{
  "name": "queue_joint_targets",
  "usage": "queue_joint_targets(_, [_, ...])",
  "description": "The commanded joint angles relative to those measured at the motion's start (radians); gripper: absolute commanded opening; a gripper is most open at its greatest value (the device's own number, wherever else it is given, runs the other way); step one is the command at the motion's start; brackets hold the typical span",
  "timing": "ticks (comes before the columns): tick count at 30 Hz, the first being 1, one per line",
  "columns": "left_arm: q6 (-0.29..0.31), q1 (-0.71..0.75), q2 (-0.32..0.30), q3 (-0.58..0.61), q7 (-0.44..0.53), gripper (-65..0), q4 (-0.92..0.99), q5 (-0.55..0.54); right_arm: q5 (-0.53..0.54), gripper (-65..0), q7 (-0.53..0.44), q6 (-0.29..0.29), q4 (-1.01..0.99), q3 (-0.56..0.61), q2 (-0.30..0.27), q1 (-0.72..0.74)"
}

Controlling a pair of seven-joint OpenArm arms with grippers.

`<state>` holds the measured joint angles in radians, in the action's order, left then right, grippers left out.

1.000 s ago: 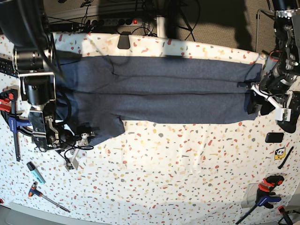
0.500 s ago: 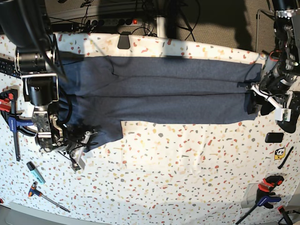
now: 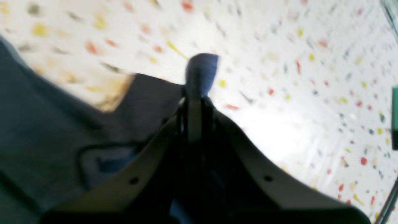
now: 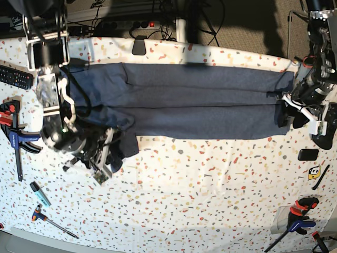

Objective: Fold the T-shirt properly
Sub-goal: 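Grasp the shirt's sleeve end with the right gripper and fold it inward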

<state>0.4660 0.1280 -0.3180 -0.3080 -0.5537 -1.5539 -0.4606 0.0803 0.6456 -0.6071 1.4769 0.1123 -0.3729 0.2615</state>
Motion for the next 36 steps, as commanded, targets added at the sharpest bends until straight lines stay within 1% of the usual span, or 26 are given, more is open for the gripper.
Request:
queue_joint_targets(1, [0.002,-0.014,-0.015,-0.007,0.022,-35.6,-0.018,-0.011,0.016,-65.0,-0.008,0.002,0.062,-0.008,-0.009,-0.005])
queue_joint_targets(4, [0.001,-0.014,-0.014,-0.007,0.022,-35.6,-0.018,-0.011,0.055,-65.0,0.008,0.002,0.190,-0.008,-0.009,-0.106])
queue_joint_targets(9, [0.001,-0.014,-0.014,-0.007,0.023,-35.6,-0.018,-0.011,0.055,-65.0,0.000,0.002,0.380,-0.008,-0.008,-0.278])
queue_joint_targets(13, [0.002,-0.014,-0.015,-0.007,0.023,-35.6,-0.018,-0.011,0.055,-65.0,-0.002,0.002,0.472,-0.008,-0.009,-0.376])
queue_joint_targets(22, [0.002,-0.014,-0.015,-0.007,0.022,-35.6,-0.018,-0.011,0.055,-65.0,-0.040,0.002,0.507,-0.008,-0.006,-0.504])
queue_joint_targets(29, [0.002,-0.011,-0.014,-0.007,0.022,-35.6,-0.017,-0.011,0.064,-65.0,-0.055,0.002,0.507,-0.008,-0.006,-0.536])
queue_joint_targets(33, [0.002,-0.011,-0.015,-0.007,0.022,-35.6,-0.017,-0.011,0.137,-65.0,-0.050,0.001,0.507,-0.008,-0.006,-0.536])
queue_joint_targets(34, [0.002,-0.011,-0.015,-0.007,0.022,-35.6,-0.017,-0.011,0.159,-59.3,-0.046,0.001,0.507,-0.008,-0.006,-0.536])
queue_joint_targets(36, [0.002,-0.011,-0.015,-0.007,0.022,-35.6,-0.017,-0.011,0.214,-44.5,-0.033,0.001,0.507,-0.008,-0.006,-0.536])
